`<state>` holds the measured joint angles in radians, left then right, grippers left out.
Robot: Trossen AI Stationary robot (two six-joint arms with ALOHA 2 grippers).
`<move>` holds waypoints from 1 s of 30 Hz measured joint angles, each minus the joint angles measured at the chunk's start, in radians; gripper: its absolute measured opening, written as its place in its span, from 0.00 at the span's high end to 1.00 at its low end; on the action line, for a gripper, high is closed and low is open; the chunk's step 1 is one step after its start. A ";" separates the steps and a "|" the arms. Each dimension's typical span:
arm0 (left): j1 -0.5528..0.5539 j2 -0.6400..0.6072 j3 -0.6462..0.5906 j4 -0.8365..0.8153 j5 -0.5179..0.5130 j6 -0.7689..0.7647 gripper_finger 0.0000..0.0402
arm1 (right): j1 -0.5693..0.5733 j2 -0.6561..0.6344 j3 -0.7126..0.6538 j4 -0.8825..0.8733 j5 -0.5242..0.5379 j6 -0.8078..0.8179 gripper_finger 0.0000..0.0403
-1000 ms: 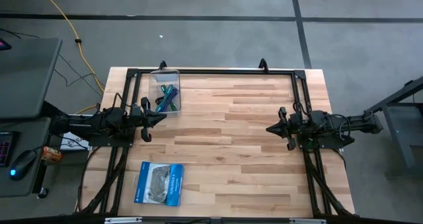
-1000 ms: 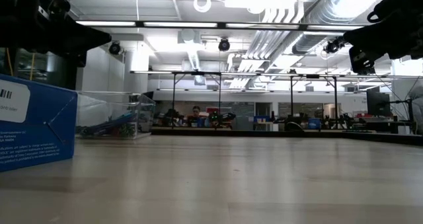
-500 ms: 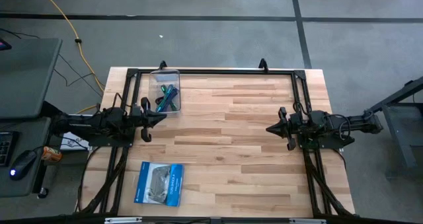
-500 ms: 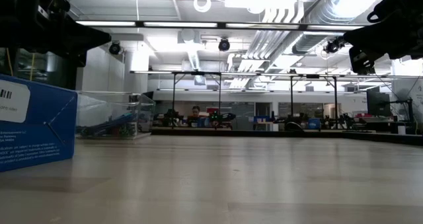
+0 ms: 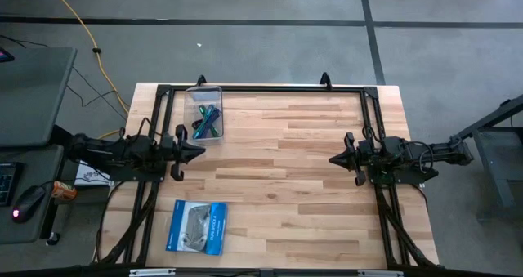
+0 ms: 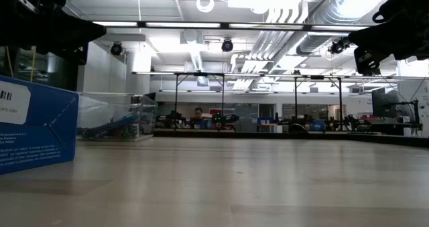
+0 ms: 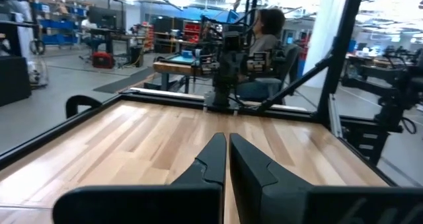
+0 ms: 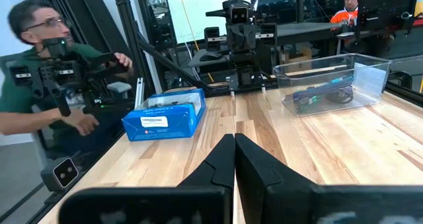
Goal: Pick and place USB-C Cables
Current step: Return to Home Position
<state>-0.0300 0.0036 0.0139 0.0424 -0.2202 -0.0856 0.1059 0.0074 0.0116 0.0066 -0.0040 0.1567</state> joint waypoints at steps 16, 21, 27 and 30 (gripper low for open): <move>-0.019 0.009 0.000 -0.001 0.000 0.000 1.00 | 0.000 0.000 0.000 0.000 0.000 0.000 1.00; -0.019 0.009 0.000 -0.001 0.000 0.000 1.00 | 0.000 0.000 0.000 0.000 0.000 0.000 1.00; -0.019 0.009 0.000 -0.001 0.000 0.000 1.00 | 0.000 0.000 0.000 0.000 0.000 0.000 1.00; -0.019 0.009 -0.001 -0.001 0.000 0.000 1.00 | 0.000 0.000 0.000 0.000 0.000 0.000 1.00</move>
<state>-0.0486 0.0124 0.0132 0.0418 -0.2199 -0.0856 0.1060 0.0074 0.0116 0.0063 -0.0040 0.1566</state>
